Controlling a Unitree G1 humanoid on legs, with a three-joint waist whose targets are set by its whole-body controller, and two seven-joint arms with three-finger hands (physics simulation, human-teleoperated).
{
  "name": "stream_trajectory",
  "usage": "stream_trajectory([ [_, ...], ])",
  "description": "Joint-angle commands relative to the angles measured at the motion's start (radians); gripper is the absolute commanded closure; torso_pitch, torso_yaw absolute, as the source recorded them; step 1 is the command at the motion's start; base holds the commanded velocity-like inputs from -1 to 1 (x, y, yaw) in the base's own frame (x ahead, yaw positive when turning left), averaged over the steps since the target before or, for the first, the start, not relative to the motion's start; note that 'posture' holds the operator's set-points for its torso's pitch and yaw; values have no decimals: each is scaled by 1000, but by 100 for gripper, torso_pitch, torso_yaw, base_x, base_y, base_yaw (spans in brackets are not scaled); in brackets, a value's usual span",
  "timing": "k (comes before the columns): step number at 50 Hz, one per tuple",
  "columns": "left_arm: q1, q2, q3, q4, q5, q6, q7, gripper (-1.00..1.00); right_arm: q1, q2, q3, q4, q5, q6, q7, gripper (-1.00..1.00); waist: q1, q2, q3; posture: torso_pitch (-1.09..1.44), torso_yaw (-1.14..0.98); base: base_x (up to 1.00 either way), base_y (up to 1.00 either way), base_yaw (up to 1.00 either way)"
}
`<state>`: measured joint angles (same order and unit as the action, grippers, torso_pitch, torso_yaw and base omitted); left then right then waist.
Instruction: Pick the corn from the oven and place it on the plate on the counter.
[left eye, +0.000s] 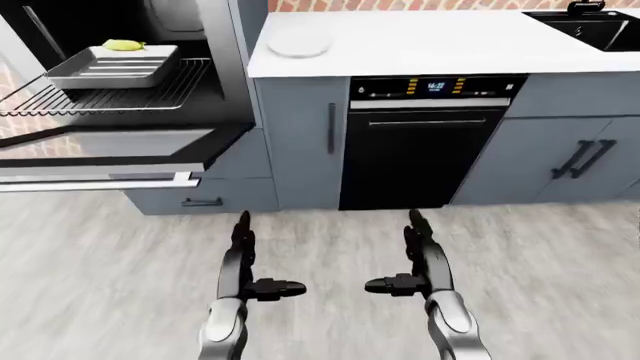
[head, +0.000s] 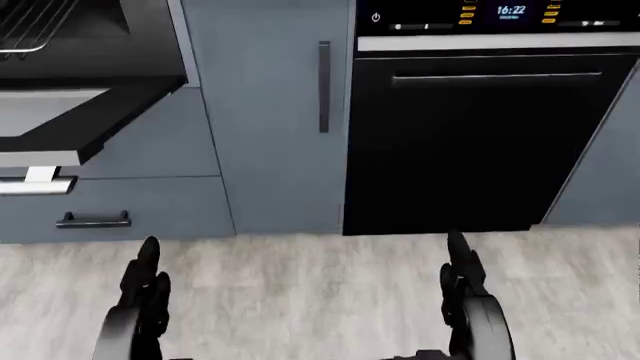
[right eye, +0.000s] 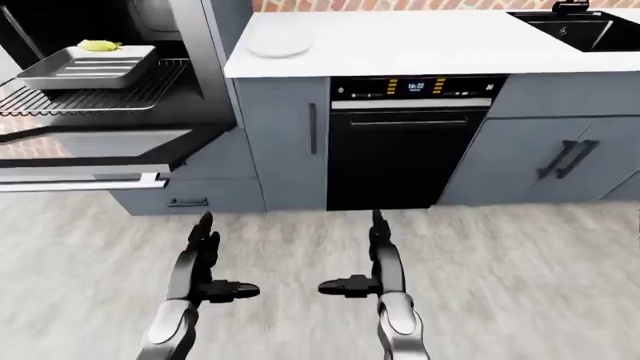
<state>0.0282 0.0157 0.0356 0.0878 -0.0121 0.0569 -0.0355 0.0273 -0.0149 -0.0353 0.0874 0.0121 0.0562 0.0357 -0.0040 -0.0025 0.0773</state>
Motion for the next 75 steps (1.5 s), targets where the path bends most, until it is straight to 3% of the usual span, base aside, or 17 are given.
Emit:
stream_trajectory([
  [1, -26, 4, 3, -133, -18, -8, -6, -100, -36, -7, -3, -42, 2, -79, 6, -100, -2, -8, -1, 0, 0, 0, 0, 0],
  [3, -26, 1, 7, -145, -23, 2, 1, -100, -38, -8, -7, -25, -3, -105, 1, -100, 6, 1, -62, 0, 0, 0, 0, 0],
  [5, -24, 3, 7, -176, -26, 27, 1, -100, -45, -9, -8, -28, -3, -98, 2, -100, 5, -7, -17, 0, 0, 0, 0, 0],
  [8, -25, 7, 8, -240, -30, 89, -2, -100, -49, -9, -9, -60, 2, -71, 1, -100, 8, -7, -76, 0, 0, 0, 0, 0],
  [23, -358, 105, 121, -773, -115, 814, 51, -100, -275, -78, -69, -554, 21, 502, -11, -100, 9, 3, -119, 0, 0, 2, 0, 0],
  [26, -404, 124, 142, -807, -145, 877, 63, -100, -308, -82, -72, -605, 36, 552, -3, -100, 7, 3, -29, 0, 0, 55, 0, 0],
  [31, -491, 166, 196, -856, -214, 993, 97, -100, -349, -87, -54, -652, 28, 613, 0, -100, 17, -65, -38, 0, 0, 61, 0, 0],
  [41, -515, 198, 229, -855, -309, 1006, 146, -100, -387, -87, -61, -699, 46, 664, -2, -100, -7, -1, -44, 0, 0, 62, 0, 0],
  [45, -504, 208, 235, -857, -337, 994, 163, -100, -396, -89, -60, -718, 51, 681, -4, -100, -12, 108, -75, 0, 0, 68, 0, 0],
  [47, -504, 214, 235, -857, -346, 992, 169, -100, -401, -92, -65, -720, 55, 687, -4, -100, -14, 83, -26, 0, 0, 68, 0, 0],
  [57, -520, 239, 250, -892, -407, 1034, 209, -100, -428, -92, -54, -766, 54, 745, -7, -100, 41, 22, -61, 0, 0, 69, 0, 0],
  [60, -516, 234, 257, -900, -430, 1037, 222, -100, -429, -91, -52, -759, 60, 731, -3, -100, 31, -55, -81, 0, 0, 68, 0, 0],
  [62, -515, 237, 258, -901, -440, 1035, 228, -100, -432, -94, -54, -767, 62, 739, -2, -100, 32, -39, -14, 0, 0, 69, 0, 0],
  [66, -497, 248, 291, -925, -478, 1044, 237, -100, -434, -97, -45, -792, 64, 738, 13, -100, 36, -59, -58, 0, 0, 33, 0, 35],
  [71, -504, 275, 341, -971, -566, 1088, 280, -100, -457, -100, -46, -847, 77, 789, 29, -100, 37, 12, -25, 0, 0, 0, 0, 100],
  [73, -494, 288, 355, -983, -593, 1089, 292, -100, -463, -101, -48, -861, 84, 799, 33, -100, 57, 139, -40, 0, 0, 0, 0, 100],
  [75, -493, 299, 361, -984, -618, 1087, 308, -100, -482, -104, -53, -890, 93, 832, 31, -100, 62, 69, -48, 0, 0, 0, 0, 100],
])
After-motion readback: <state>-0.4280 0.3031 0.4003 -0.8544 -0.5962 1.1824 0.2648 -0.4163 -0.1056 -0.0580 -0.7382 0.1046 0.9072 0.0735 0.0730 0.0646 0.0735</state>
